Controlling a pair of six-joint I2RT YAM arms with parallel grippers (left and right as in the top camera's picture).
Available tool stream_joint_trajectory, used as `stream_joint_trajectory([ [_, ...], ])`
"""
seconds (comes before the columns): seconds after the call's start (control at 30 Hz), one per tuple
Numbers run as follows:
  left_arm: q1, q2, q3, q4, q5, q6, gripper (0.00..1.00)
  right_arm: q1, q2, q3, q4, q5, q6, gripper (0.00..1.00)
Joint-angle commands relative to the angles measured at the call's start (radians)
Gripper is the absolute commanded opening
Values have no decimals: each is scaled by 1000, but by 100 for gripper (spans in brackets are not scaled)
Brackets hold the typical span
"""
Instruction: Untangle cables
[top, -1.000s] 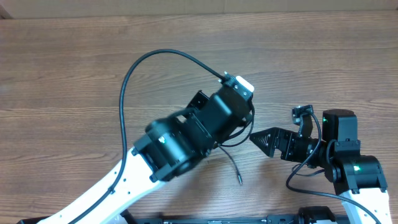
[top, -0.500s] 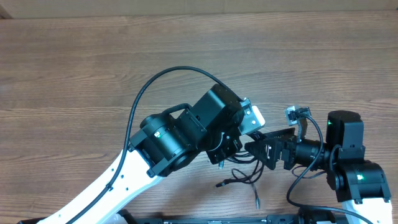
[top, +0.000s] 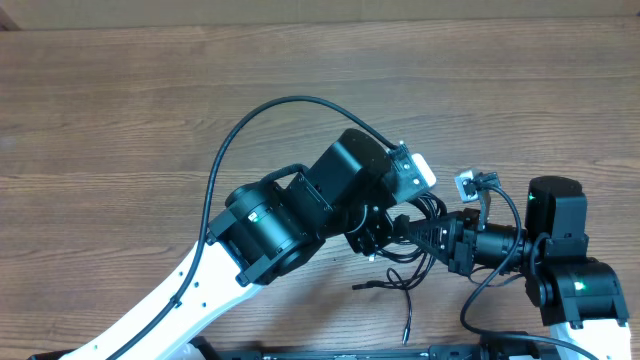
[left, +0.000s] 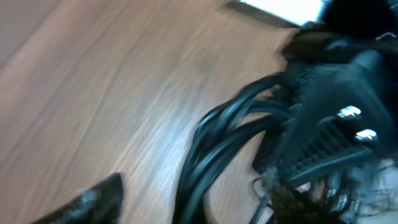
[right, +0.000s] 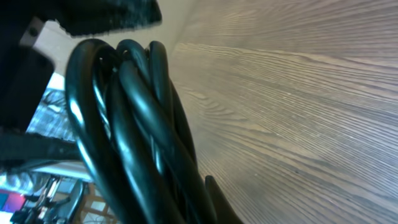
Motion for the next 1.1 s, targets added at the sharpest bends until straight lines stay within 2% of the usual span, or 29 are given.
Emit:
stream_joint_trajectory([
  [0.0,-6,-22,22,-35,-209,-167,86,1,-3,3,3,156,137,4],
  [0.1,-6,-22,22,-93,-357,-281,91,1,-3,3,-2,292,272,4],
  [0.2,-6,-22,22,-127,-423,-385,93,1,-3,3,3,372,373,4],
  [0.33,-6,-22,22,-120,-419,-449,98,1,-3,3,24,379,411,4],
  [0.6,-6,-22,22,-73,-346,-447,100,1,-3,3,39,378,409,4],
  [0.7,-6,-22,22,-61,-308,-394,100,1,-3,3,46,345,365,4],
  [0.8,-6,-22,22,-52,-227,-280,99,1,-3,3,65,267,306,4],
  [0.83,-6,-22,22,-51,-190,-209,96,1,-3,3,73,220,268,4],
  [0.9,-6,-22,22,-51,-174,-142,90,1,-3,3,76,156,214,4],
  [1.07,-6,-22,22,-33,-174,-125,80,1,-3,3,75,84,172,4],
])
